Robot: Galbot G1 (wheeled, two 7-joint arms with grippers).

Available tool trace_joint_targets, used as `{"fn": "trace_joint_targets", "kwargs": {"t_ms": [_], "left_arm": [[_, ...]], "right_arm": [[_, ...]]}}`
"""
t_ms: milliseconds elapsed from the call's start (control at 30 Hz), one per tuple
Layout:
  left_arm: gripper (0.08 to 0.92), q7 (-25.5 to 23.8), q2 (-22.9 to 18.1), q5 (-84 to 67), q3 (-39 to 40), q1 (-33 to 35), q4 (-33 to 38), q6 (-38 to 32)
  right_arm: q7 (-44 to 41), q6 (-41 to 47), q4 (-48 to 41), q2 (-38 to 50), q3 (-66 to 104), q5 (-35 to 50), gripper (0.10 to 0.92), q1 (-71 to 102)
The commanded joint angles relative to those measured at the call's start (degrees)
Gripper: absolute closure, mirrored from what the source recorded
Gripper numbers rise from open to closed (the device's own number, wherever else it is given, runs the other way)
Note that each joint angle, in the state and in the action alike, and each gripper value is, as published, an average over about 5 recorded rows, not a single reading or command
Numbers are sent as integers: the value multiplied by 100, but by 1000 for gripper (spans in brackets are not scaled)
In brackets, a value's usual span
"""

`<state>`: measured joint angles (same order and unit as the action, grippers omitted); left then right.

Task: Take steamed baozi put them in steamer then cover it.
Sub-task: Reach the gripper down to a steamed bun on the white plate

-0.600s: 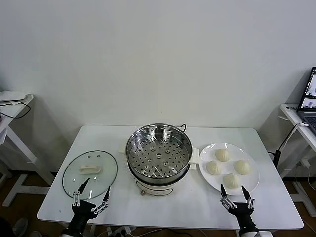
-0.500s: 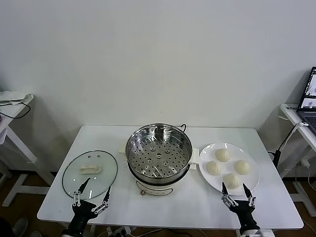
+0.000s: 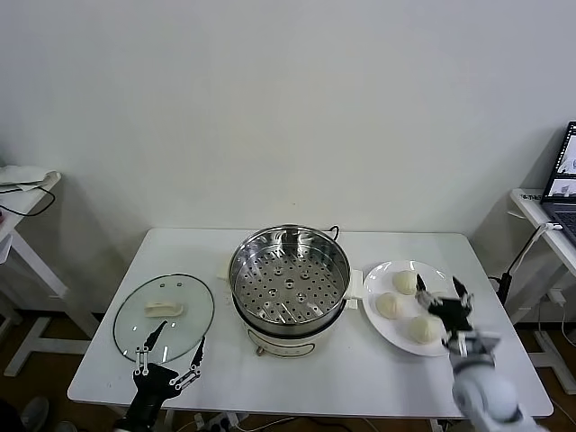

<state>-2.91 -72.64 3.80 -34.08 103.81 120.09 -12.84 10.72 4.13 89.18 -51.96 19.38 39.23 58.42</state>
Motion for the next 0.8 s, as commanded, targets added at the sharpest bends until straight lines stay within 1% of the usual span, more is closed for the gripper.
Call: {"fn": "trace_joint_targets", "kwargs": {"t_ms": [33,100,200,333,400,467,600,667,800], "left_arm": [[177,7,-1,30,22,30,72,-31],[177,12,4,38,27,39,87,-38],[177,24,4,47,39,49,103,-43],[177,44,-13,53,67,58,98,-46],[177,49,-23,57,76,67,91,-52],[177,49,-35,64,82,76,80,-59],[177,28,-52,106,94,93,64,-74],[177,19,-58,126,103,100,66,-80],[177,18,-64,138,102,108,56,-96]], "right_arm": [[-1733,702,-2023,908,-1704,401,203,-2693],[-2891,757,-2371,1173,-2158,122,203,-3006],[-4572,668,-2866,1453,-2861,-539,203,-3650],[-6670,34,-3822,1445,-3784,-1801,203,-4798],[-7511,-275,-4266,1328,-4135,-2444,203,-5284],[-8029,-510,-4583,1177,-4432,-2967,203,-5653],[-8639,-786,-4872,838,-4718,-3952,203,-6065],[-8833,-897,-4973,651,-4837,-4388,203,-6203],[-8901,-1036,-5070,376,-5031,-4872,203,-6297]]}}
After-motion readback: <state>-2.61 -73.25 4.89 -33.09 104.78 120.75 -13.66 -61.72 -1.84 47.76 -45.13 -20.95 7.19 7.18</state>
